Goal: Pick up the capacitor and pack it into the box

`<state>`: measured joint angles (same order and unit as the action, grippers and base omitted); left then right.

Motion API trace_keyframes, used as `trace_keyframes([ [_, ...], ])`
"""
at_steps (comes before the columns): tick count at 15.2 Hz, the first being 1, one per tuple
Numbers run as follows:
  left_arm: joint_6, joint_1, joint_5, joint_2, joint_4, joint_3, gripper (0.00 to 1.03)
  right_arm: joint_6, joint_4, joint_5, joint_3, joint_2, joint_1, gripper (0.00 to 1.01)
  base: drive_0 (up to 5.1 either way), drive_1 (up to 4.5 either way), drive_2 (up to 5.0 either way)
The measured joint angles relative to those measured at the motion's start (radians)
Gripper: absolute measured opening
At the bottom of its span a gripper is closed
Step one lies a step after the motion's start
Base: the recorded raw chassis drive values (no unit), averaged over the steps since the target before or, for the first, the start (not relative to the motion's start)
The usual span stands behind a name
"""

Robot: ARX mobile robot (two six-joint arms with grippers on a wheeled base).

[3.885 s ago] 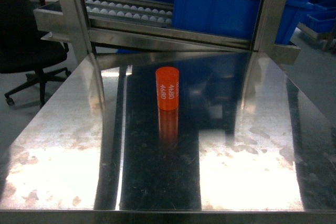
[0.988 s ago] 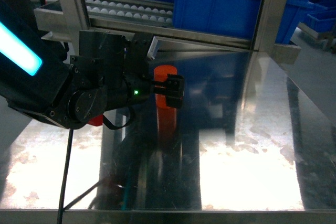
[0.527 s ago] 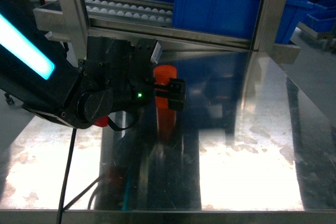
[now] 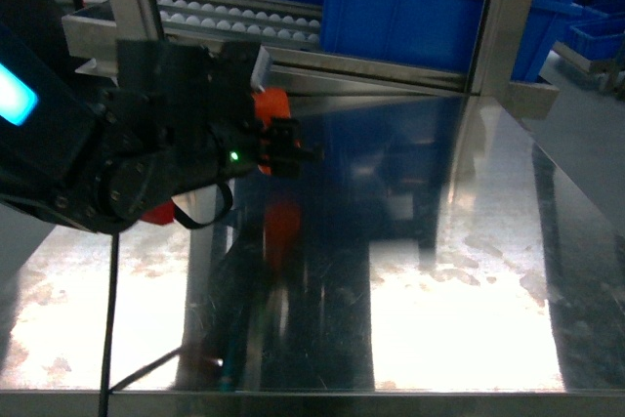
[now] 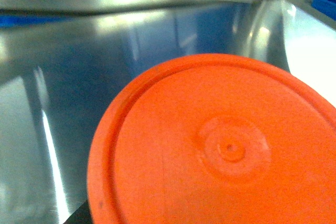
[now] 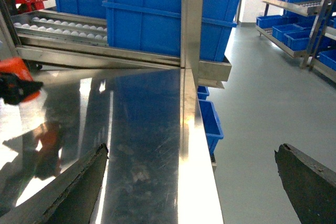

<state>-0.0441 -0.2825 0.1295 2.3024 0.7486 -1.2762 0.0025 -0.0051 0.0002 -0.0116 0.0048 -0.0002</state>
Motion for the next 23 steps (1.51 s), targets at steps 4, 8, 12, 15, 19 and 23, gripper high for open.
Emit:
trace_keyframes([
  [4, 0.035, 0.071, -0.211, -0.426, 0.144, 0.301, 0.45, 0.000, 0.000, 0.000, 0.000, 0.000, 0.000, 0.98, 0.0, 0.00, 0.0],
  [8, 0.089, 0.052, -0.481, -0.895, 0.237, 0.681, 0.45, 0.000, 0.000, 0.000, 0.000, 0.000, 0.000, 0.98, 0.0, 0.00, 0.0],
  [12, 0.098, 0.007, -0.604, -1.131, 0.150, 0.867, 0.45, 0.000, 0.000, -0.001, 0.000, 0.000, 0.000, 0.98, 0.0, 0.00, 0.0],
  [15, 0.076, 0.045, -0.472, -1.185, -0.015, 0.861, 0.45, 0.000, 0.000, 0.000, 0.000, 0.000, 0.000, 0.98, 0.0, 0.00, 0.0],
  [19, 0.051, 0.136, -0.281, -1.365, -0.064, 1.035, 0.45, 0.000, 0.000, 0.000, 0.000, 0.000, 0.000, 0.98, 0.0, 0.00, 0.0],
  [23, 0.050, 0.193, -0.221, -1.522, -0.112, 1.143, 0.44, 0.000, 0.000, 0.000, 0.000, 0.000, 0.000, 0.98, 0.0, 0.00, 0.0],
])
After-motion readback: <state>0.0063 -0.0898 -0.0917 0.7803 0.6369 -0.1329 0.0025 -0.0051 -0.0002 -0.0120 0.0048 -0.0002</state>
